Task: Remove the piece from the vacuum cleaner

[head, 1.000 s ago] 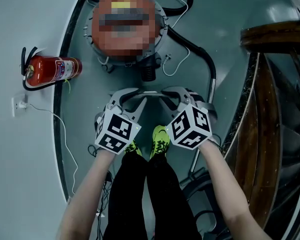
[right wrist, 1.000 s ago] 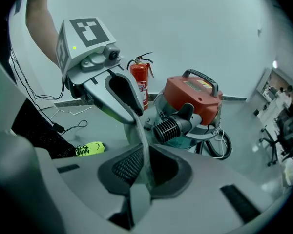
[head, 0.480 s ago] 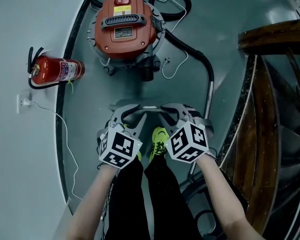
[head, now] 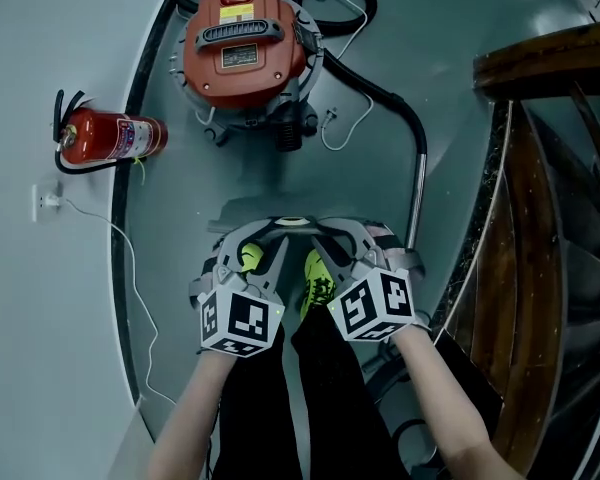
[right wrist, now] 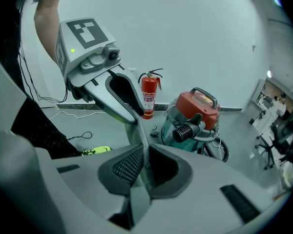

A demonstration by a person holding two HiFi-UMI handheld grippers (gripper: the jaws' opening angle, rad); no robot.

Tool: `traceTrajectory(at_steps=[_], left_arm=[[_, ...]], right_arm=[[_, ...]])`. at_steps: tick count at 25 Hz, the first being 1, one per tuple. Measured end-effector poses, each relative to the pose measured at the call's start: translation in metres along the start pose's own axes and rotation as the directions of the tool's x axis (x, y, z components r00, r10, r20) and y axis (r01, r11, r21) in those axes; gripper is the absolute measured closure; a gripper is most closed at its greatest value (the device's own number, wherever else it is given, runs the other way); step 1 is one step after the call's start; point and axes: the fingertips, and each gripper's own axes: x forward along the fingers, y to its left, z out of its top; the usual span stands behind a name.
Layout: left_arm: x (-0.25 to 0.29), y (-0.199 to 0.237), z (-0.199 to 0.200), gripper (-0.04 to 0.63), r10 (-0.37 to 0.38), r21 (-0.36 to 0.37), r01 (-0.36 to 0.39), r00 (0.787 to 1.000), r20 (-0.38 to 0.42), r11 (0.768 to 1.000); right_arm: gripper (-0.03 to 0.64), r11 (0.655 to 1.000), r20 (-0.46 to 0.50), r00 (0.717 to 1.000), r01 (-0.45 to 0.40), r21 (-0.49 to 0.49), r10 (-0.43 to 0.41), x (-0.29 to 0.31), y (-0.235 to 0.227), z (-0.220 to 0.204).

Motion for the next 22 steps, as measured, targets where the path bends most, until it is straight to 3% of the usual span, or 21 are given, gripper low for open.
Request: traceTrajectory(at_steps=[4, 11, 22], left_arm=[[-0.001, -0.013, -0.016, 0.497, 0.011, 0.022, -0.011, 1.0, -0.005, 1.0], [0.014, -0.042, -0.063, 0.499, -0.05, 0.02, 0.052, 0.997, -0.061, 0.998], [0.045, -0.053, -0.102, 0.5, -0.097, 0.011, 0.098, 0.99, -0.101, 0.995]], right_arm=[[0.571, 1.0, 0.006, 1.0, 0.016, -0.022, -0.016, 0.003, 0.018, -0.009], [0.571, 0.998, -0.019, 0.999, -0.05, 0.029, 0.051, 0.029, 0.058, -0.043], [0.569, 0.991, -0.049, 0.993, -0.105, 0.078, 0.109, 0.064, 0.073, -0.075]])
